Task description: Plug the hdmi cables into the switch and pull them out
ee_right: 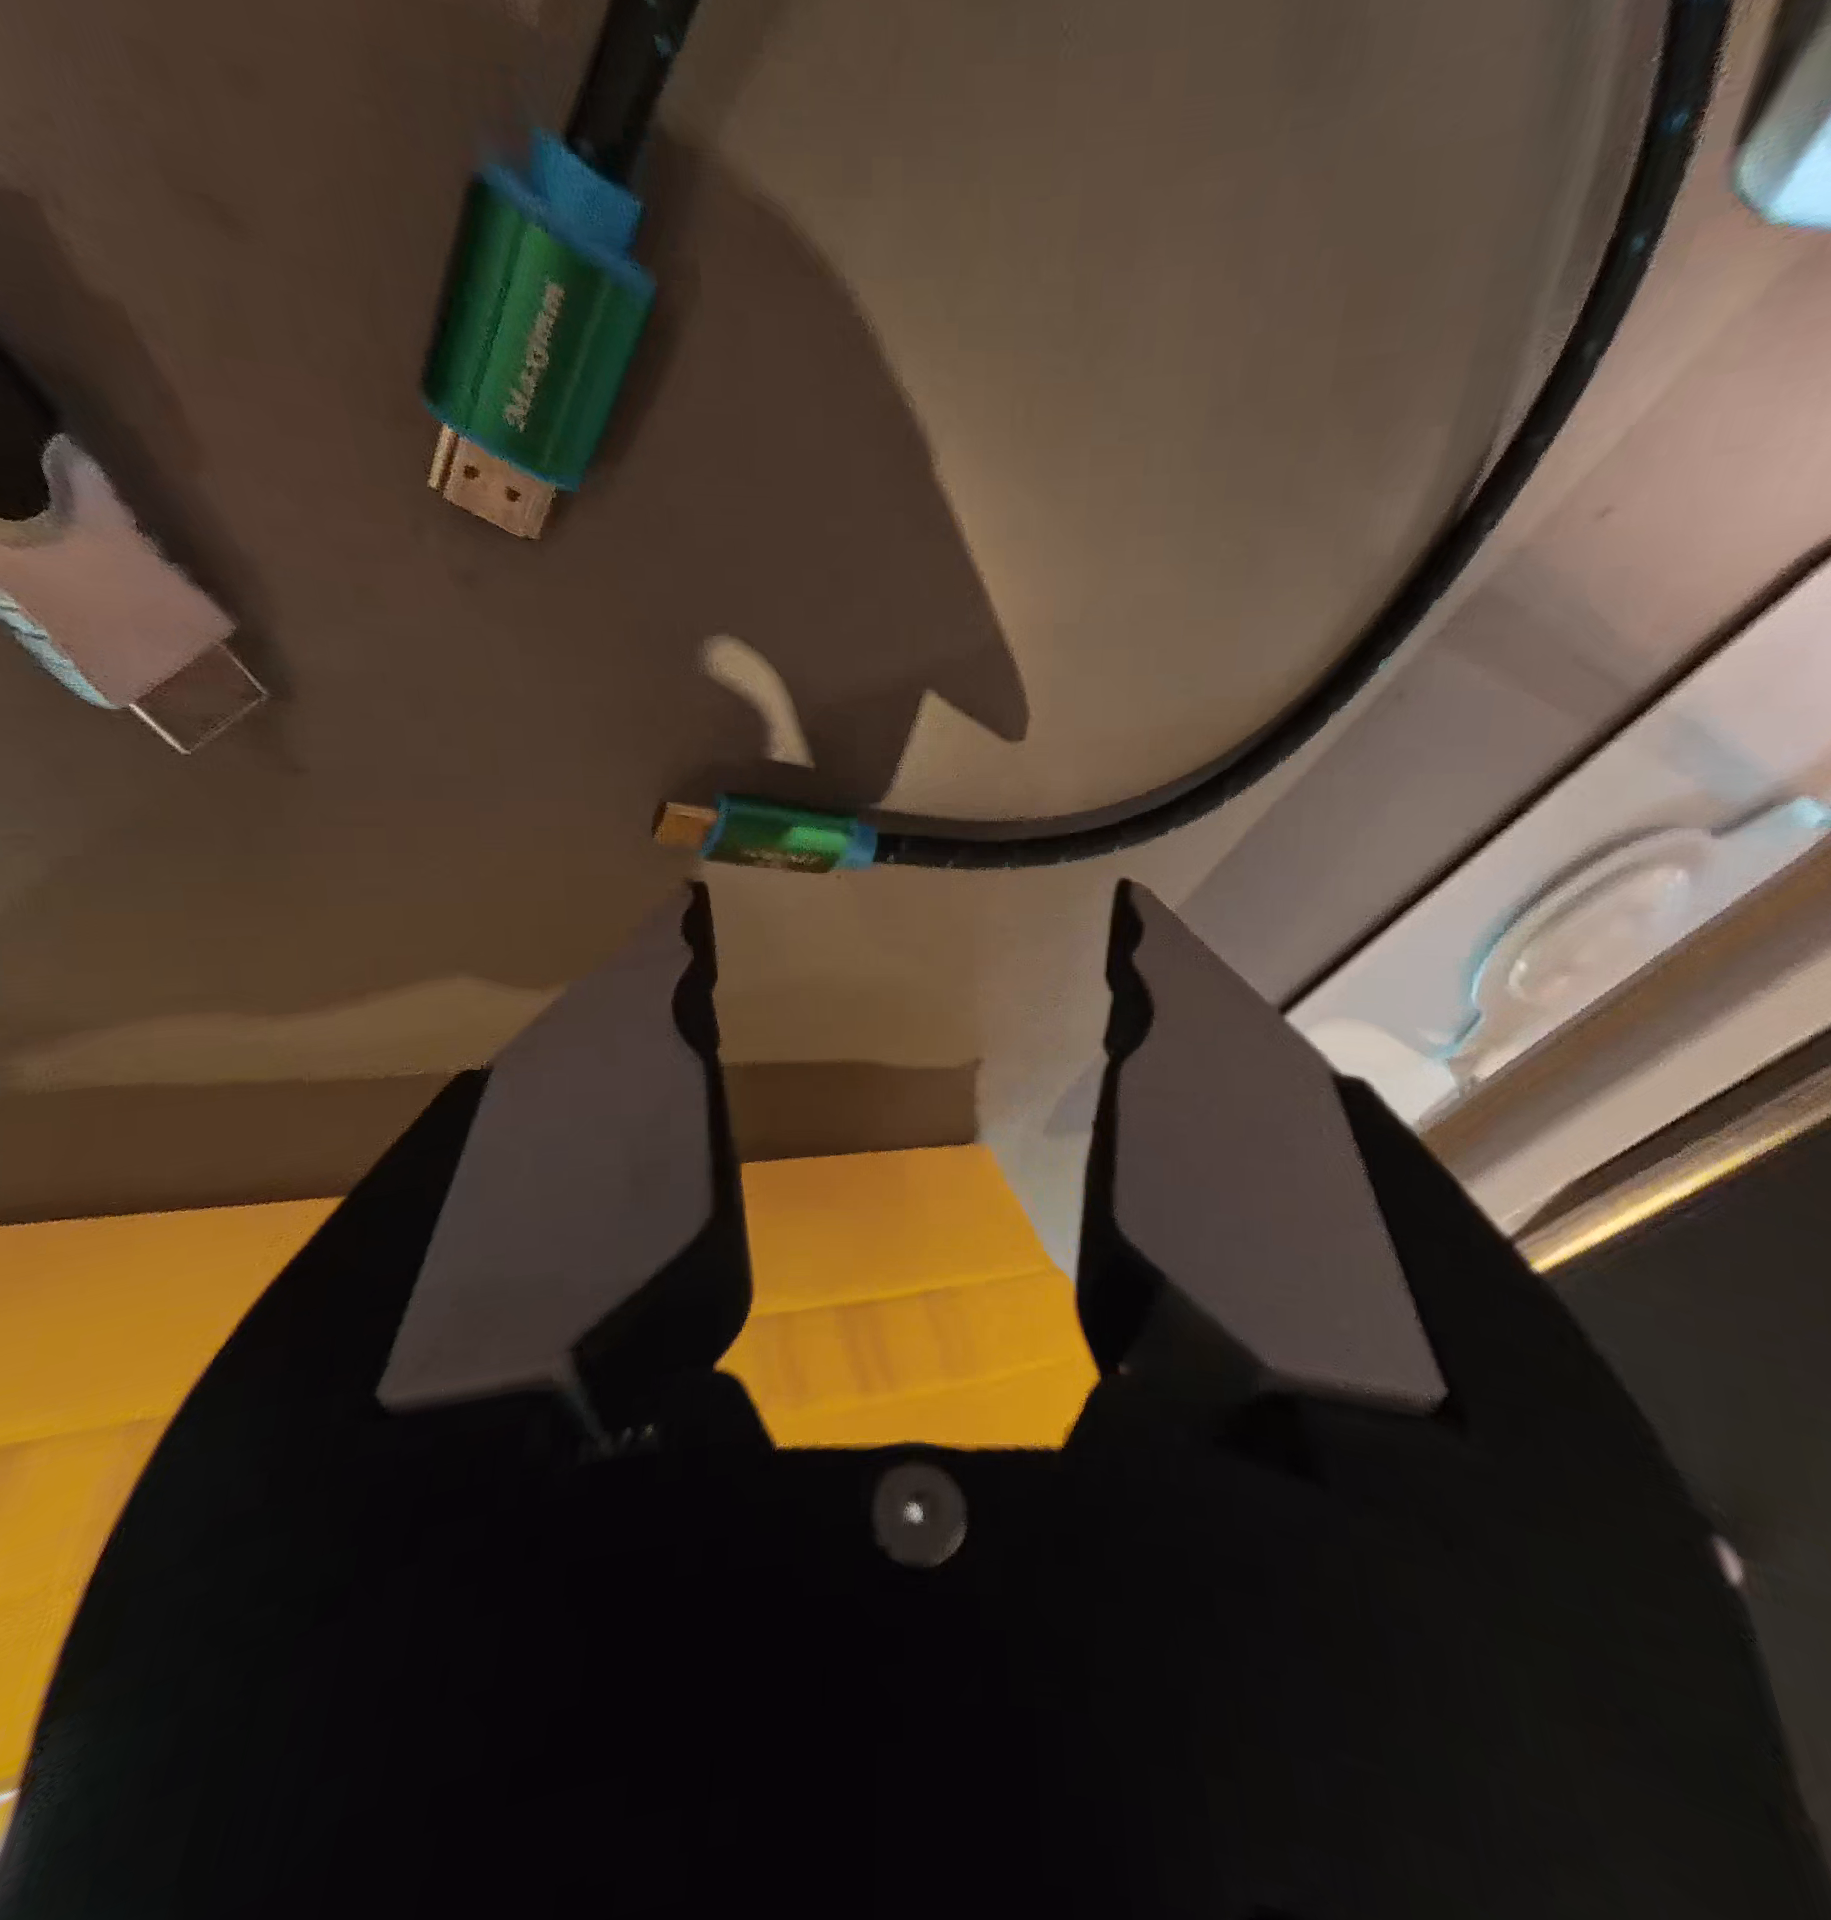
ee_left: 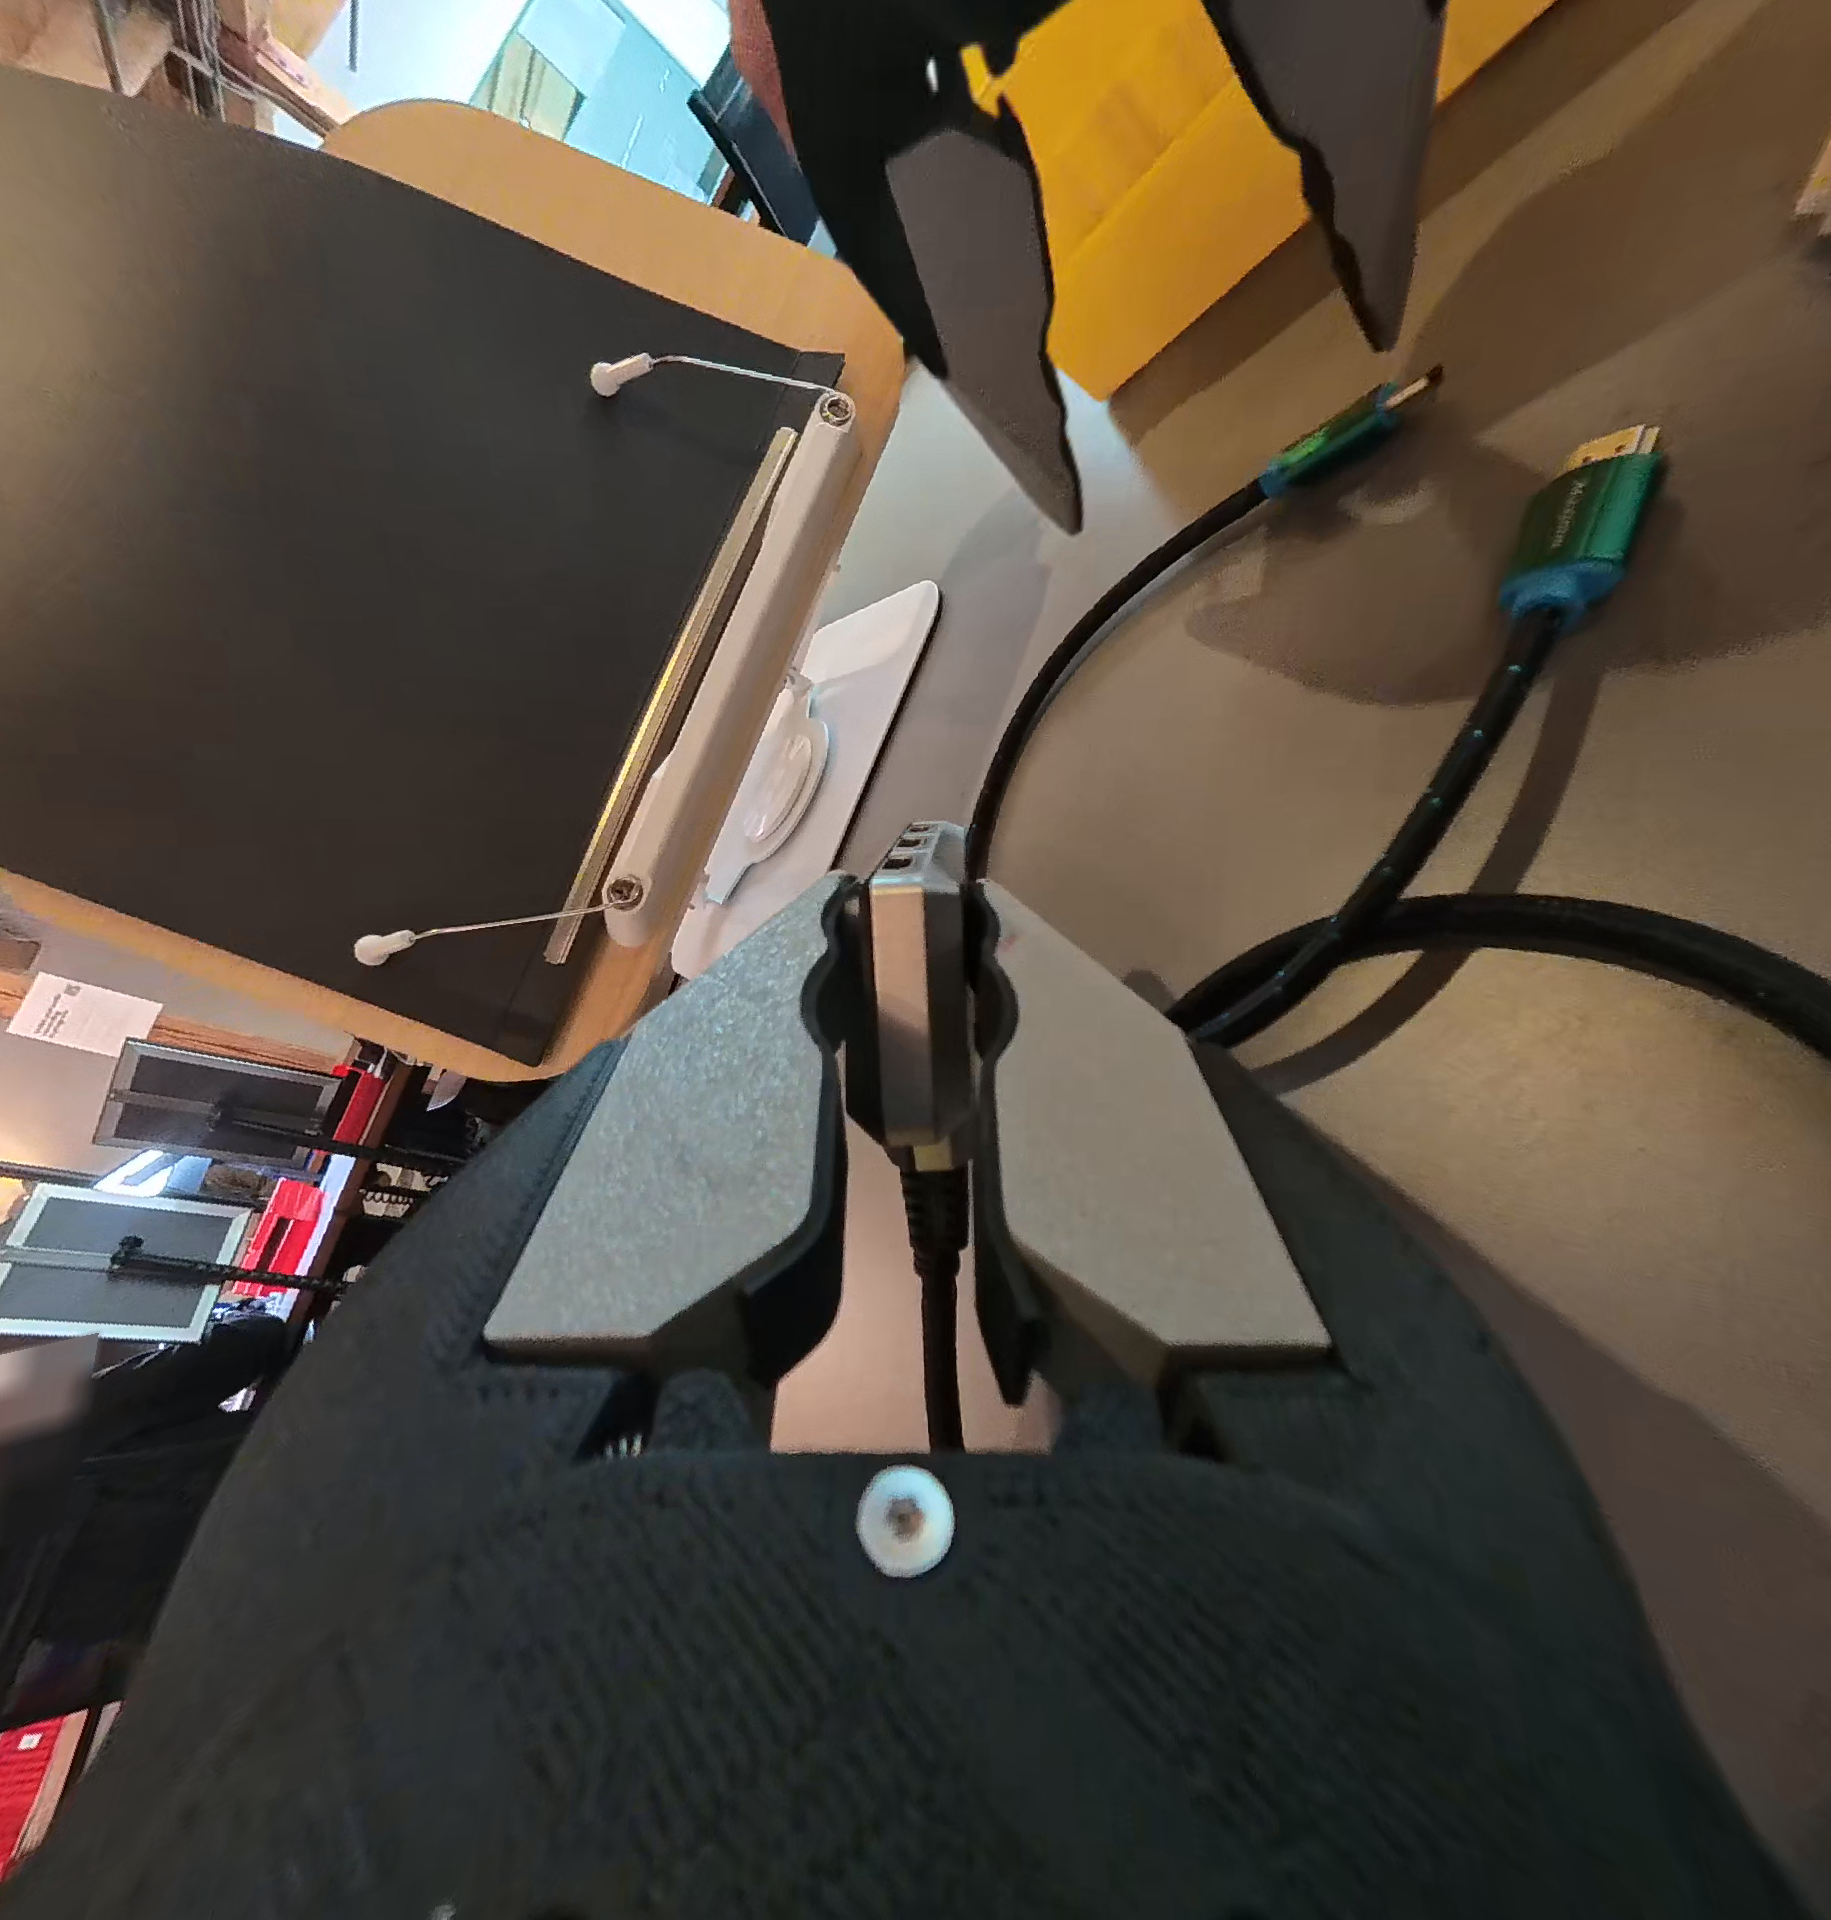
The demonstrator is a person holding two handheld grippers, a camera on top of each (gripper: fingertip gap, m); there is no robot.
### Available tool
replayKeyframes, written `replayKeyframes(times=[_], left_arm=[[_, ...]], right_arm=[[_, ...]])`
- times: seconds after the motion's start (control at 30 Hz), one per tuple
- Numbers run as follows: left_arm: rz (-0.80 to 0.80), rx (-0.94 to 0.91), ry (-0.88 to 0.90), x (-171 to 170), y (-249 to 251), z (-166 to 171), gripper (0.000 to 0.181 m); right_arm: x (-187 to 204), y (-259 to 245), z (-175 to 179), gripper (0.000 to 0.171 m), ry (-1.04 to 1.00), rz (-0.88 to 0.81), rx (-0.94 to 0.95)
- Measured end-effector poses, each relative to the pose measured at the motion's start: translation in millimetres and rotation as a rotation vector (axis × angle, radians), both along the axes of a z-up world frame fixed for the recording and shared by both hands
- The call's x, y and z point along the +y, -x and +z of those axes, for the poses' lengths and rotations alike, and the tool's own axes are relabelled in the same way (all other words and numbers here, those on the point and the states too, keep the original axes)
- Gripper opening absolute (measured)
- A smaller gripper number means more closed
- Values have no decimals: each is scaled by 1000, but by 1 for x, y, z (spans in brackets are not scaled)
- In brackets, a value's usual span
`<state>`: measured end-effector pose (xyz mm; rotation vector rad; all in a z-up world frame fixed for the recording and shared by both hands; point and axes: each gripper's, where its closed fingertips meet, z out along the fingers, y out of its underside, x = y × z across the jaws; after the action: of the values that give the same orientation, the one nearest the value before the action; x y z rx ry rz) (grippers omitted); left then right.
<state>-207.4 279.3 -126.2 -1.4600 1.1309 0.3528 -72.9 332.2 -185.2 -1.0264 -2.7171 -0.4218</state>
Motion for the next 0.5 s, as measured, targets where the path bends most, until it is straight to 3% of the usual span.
replayKeyframes(times=[0.23,0.5], left_arm=[[-14,-18,21,0,-3,-2,18],[-32,-58,60,1,-3,-4,18]], right_arm=[[9,-15,-23,61,-26,110,-254],[-2,-7,-23,40,313,-52,-294]])
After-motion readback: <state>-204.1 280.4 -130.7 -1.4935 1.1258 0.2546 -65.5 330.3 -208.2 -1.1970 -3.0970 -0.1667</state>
